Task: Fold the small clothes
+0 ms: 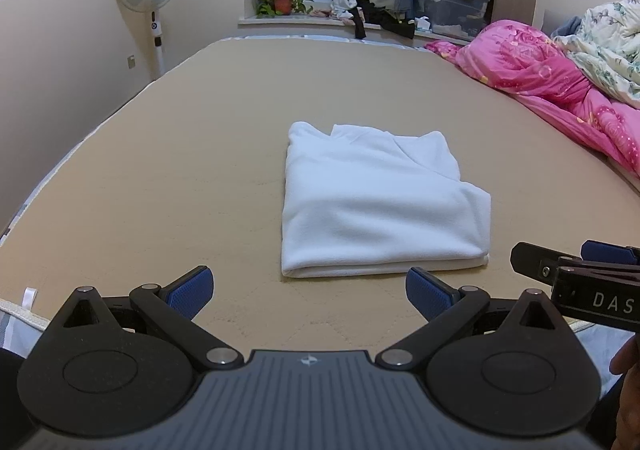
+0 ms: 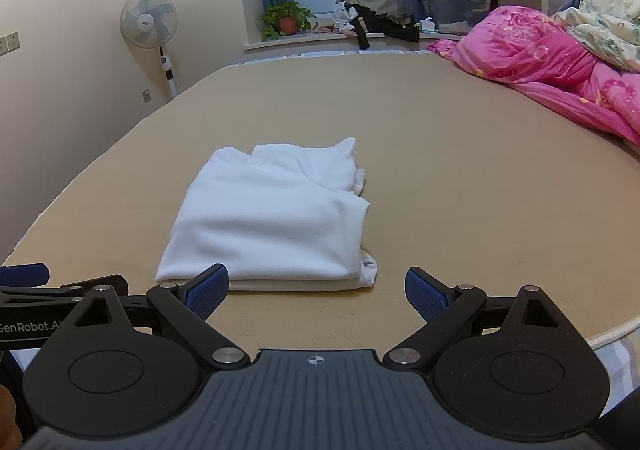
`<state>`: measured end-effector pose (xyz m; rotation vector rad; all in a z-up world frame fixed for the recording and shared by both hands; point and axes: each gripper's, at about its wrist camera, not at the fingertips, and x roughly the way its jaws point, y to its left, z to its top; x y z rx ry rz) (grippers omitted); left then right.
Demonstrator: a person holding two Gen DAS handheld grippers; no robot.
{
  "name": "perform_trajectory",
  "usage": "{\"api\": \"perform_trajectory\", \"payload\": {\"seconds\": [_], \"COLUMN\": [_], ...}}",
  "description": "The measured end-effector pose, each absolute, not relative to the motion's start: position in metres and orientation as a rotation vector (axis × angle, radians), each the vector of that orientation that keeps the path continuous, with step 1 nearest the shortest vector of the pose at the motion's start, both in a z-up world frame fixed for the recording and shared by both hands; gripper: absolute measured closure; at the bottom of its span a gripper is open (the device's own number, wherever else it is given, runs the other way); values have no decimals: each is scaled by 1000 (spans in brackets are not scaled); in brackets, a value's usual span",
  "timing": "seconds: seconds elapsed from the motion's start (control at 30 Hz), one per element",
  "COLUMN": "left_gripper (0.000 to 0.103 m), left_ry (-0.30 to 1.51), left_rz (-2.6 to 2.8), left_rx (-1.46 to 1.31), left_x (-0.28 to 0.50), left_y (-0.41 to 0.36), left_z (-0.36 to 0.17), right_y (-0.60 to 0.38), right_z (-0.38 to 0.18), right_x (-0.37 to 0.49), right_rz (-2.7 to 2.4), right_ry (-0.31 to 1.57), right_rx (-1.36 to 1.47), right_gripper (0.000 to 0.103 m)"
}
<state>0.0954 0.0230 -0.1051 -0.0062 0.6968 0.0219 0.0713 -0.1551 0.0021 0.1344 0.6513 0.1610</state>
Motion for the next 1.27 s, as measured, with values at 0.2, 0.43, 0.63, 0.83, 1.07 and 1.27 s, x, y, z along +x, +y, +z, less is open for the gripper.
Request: {"api": "perform_trajectory", "payload": {"seconds": [0.2,0.43,0.63,0.83,1.07,1.27], "left_gripper": [0,0,0,0,0,0], "left_ry": [696,693,688,688,687,684], "left_rz": [20,17,13,12,13,10], "left_rx": [-7,-14,-13,-13,-13,-13], "left_x": [95,95,95,95,95,96], "left_y": [23,23,23,23,23,24], "left_z": [-105,-104,-104,-104,-105,-103], "right_y": [-155,-153,-153,-152,-151,-150], "right_z": [3,4,4,4,5,5], "right_x": [71,70,70,70,70,70], "right_rz": [160,163,161,161,162,162], "right_ry": [653,649,647,646,644,643], "right_rx": [135,125,122,121,117,116], "right_gripper": [8,8,8,8,8,8]}}
